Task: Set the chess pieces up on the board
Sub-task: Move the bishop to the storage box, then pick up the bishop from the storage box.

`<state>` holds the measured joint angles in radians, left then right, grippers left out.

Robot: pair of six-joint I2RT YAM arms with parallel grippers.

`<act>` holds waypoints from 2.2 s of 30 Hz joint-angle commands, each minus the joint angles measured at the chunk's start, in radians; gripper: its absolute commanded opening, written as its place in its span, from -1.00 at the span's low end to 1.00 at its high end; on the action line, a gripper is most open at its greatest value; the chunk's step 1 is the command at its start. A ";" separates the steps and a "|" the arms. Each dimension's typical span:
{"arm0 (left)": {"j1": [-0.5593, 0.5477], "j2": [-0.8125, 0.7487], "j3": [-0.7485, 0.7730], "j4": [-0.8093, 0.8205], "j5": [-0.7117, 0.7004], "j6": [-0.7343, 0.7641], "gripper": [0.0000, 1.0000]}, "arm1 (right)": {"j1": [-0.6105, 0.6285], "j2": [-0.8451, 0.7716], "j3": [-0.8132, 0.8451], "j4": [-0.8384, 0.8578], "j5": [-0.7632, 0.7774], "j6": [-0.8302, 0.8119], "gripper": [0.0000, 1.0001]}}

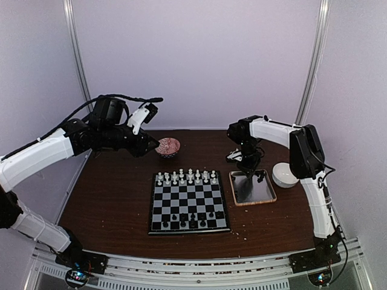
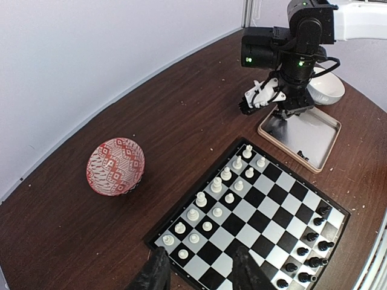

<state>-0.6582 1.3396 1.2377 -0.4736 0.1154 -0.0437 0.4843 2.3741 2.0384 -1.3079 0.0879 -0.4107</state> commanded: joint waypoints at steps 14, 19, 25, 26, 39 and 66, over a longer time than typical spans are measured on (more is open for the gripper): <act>-0.001 -0.017 0.025 0.009 -0.006 -0.002 -0.28 | 0.023 -0.031 -0.075 0.027 0.029 -0.011 -0.58; -0.001 -0.014 0.025 0.006 -0.014 0.002 -0.28 | 0.023 -0.041 -0.086 0.044 0.031 -0.011 -0.63; -0.001 -0.002 0.022 0.004 -0.024 0.006 -0.28 | 0.032 -0.144 -0.236 0.108 -0.040 -0.045 -0.67; -0.001 0.004 0.022 0.003 -0.023 0.009 -0.28 | 0.033 -0.171 -0.274 0.127 -0.055 -0.056 -0.67; -0.001 0.073 0.041 0.001 0.049 0.001 -0.27 | 0.036 -0.338 -0.548 0.268 -0.184 -0.120 -0.49; -0.001 0.066 0.035 0.003 0.054 0.002 -0.27 | 0.036 -0.275 -0.496 0.201 -0.014 0.020 -0.39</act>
<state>-0.6582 1.4120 1.2404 -0.4896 0.1543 -0.0433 0.5167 2.0834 1.5337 -1.0901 0.0444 -0.4084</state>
